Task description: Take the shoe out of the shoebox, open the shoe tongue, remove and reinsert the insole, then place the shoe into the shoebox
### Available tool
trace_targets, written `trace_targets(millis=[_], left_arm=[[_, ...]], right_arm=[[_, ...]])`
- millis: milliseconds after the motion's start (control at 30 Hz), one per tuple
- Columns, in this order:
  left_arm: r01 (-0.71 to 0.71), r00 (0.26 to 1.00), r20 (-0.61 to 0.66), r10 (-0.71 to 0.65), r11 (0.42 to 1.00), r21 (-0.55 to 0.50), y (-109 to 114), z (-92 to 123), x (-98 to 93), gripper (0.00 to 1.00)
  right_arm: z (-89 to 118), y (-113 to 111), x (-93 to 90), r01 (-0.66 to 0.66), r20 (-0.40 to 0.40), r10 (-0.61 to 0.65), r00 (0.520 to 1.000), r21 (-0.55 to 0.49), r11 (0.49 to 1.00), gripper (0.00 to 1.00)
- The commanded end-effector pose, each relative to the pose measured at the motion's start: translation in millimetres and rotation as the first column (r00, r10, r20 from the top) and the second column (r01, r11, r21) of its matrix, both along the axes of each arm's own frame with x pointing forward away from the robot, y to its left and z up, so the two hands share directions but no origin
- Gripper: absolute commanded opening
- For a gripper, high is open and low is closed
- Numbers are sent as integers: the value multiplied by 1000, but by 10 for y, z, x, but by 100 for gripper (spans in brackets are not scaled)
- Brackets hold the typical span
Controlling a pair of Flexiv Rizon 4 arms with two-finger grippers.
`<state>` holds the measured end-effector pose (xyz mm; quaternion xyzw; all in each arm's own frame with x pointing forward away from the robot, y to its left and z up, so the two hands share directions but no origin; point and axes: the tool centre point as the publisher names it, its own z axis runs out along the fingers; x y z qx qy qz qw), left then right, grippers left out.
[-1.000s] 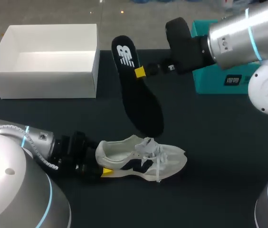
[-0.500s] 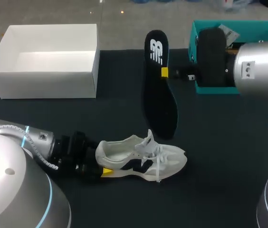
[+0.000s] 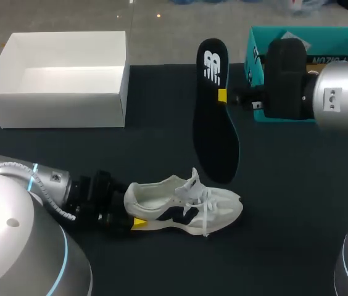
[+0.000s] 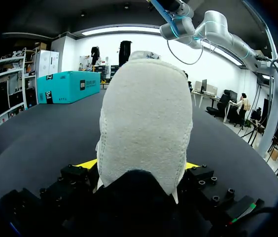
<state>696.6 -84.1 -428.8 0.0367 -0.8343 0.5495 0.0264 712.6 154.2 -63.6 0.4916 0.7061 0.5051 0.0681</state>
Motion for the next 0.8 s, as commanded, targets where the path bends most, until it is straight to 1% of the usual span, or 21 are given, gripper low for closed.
trace_targets(millis=[33, 67, 167, 300, 400, 467, 667, 800], left_arm=[[-1, 1000, -1, 1, 1000, 4, -8, -17, -5, 0], [-1, 1000, -1, 1, 1000, 4, -8, -17, -5, 0], [-1, 1000, -1, 1, 1000, 4, -8, -17, -5, 0], [-1, 1000, -1, 1, 1000, 4, -8, -17, -5, 0], [-1, 1000, -1, 1, 1000, 4, -8, -17, -5, 0], [-1, 1000, -1, 1, 1000, 4, -8, -17, -5, 0], [-1, 1000, -1, 1, 1000, 4, -8, -17, -5, 0], [-1, 1000, -1, 1, 1000, 4, -8, -17, -5, 0]], right_arm=[[-97, -99, 12, -70, -31, 74, 997, 121, 990, 0], [-104, -128, 3, -101, -32, 108, 994, 158, 982, 0], [-83, -248, -31, -123, -42, 137, 990, 238, 963, 0], [-27, -402, -100, -185, -42, 205, 978, 284, 941, 0], [4, -510, -121, -208, -37, 229, 973, 296, 932, 0], [15, -560, -123, -212, -28, 228, 973, 278, 937, 0], [40, -640, -143, -233, 12, 238, 971, 269, 935, 0], [57, -701, -200, -228, 13, 233, 972, 269, 936, 0]])
